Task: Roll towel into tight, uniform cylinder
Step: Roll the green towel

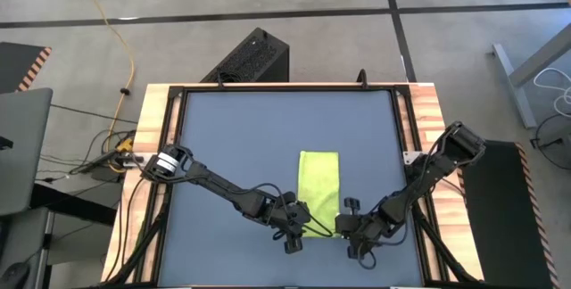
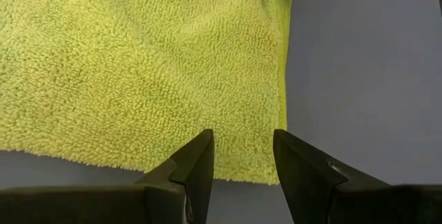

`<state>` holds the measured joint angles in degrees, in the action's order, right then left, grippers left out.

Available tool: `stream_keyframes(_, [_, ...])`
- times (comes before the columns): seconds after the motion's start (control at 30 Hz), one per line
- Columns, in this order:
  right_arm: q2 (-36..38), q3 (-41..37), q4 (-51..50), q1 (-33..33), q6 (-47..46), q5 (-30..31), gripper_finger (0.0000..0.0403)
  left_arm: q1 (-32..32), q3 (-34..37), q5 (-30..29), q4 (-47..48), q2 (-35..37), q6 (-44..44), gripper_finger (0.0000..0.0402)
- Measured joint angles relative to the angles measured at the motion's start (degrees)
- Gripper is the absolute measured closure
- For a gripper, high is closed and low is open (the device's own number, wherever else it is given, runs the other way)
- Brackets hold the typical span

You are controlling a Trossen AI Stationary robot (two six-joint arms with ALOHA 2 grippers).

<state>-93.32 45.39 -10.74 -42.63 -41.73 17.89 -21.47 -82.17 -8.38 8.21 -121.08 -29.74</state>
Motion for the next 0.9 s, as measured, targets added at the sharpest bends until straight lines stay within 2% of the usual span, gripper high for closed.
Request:
stream_keyframes(0.47, [0.0,1.2,-0.3,-0.1,-1.8,-4.4,0.0377,0.0,0.0,-0.7,0.0,0.0,0.7,0.0263])
stream_keyframes(0.9, [-0.2,1.3,1.0,-0.1,-3.5,-8.9,0.0312,0.0,0.0,-0.2,-1.2,0.0,3.2,0.0263])
